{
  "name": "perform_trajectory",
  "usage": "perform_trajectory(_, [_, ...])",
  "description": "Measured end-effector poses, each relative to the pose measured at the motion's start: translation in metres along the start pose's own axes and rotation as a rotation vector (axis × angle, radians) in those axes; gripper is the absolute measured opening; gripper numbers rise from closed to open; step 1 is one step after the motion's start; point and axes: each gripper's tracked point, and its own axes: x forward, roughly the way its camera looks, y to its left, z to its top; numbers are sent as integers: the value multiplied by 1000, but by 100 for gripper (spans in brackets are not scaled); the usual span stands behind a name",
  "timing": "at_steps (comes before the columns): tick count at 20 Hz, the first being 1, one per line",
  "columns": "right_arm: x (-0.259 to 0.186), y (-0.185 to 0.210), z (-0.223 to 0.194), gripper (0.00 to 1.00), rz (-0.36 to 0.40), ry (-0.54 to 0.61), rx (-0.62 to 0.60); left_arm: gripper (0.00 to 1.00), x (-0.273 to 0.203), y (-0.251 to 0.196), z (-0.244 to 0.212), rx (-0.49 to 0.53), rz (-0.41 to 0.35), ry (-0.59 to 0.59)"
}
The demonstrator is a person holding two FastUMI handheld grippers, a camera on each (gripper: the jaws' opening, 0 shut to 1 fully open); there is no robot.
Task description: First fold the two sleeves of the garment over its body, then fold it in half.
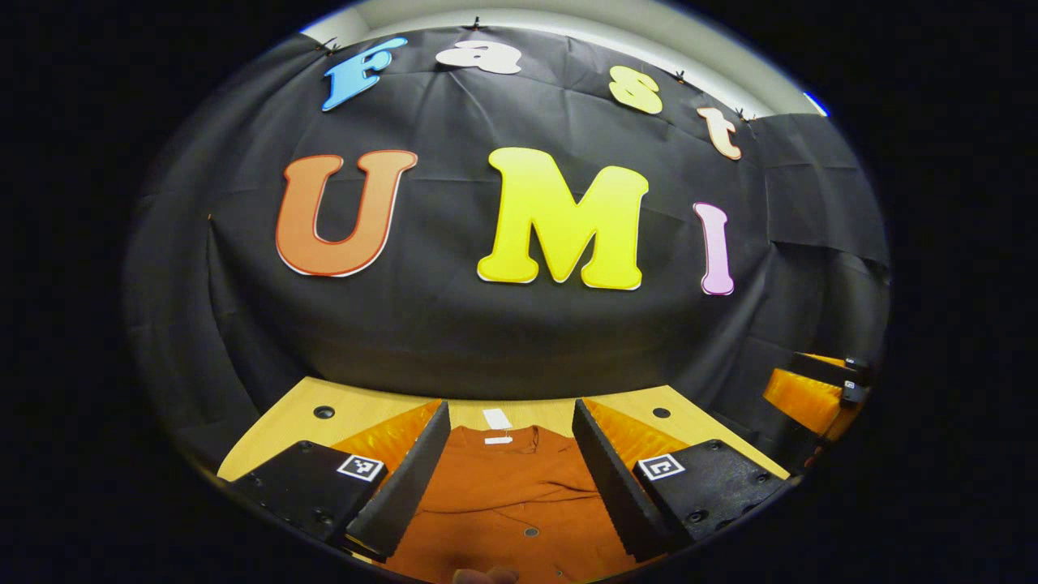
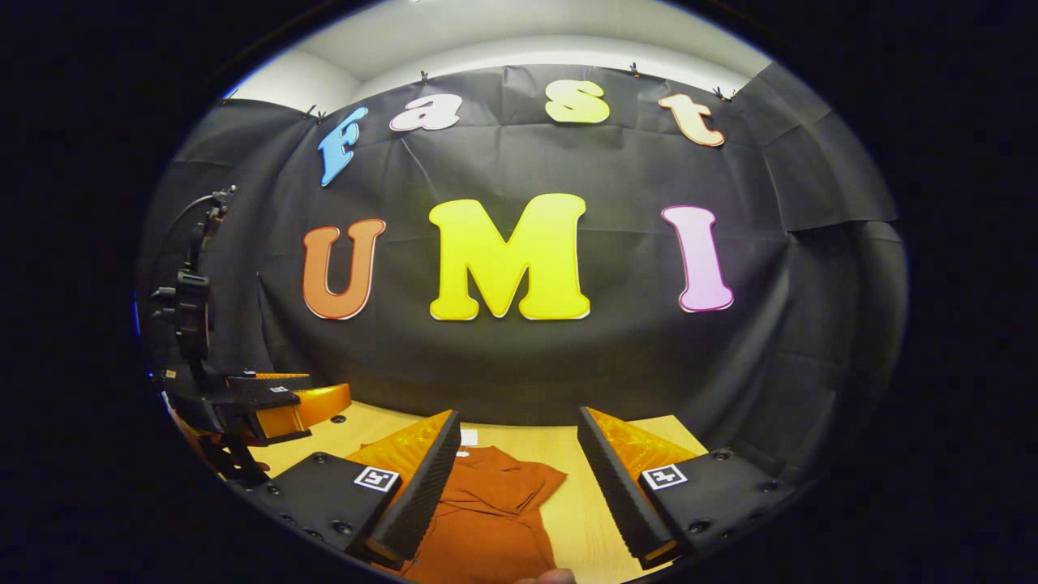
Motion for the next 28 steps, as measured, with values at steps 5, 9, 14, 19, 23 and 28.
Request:
perform_trajectory(5, [-7, 25, -19, 93, 135, 79, 9, 98, -34, 17, -21, -16, -32, 57])
perform_trajectory(9, [-16, 13, -50, 93, 147, 176, 13, 98, -62, 33, -66, 2, -62, 167])
perform_trajectory(14, [-52, -7, -112, 93, 165, 348, -4, 99, -93, 46, -129, -99, -85, 364])
perform_trajectory(19, [-95, -35, -193, 93, 155, 563, -31, 99, -136, 70, -198, -60, -122, 555])
perform_trajectory(23, [-134, -60, -247, 93, 139, 702, -53, 99, -178, 89, -263, -45, -133, 748])
perform_trajectory(28, [-167, -86, -291, 93, 99, 801, -19, 98, -214, 113, -308, -82, -90, 868])
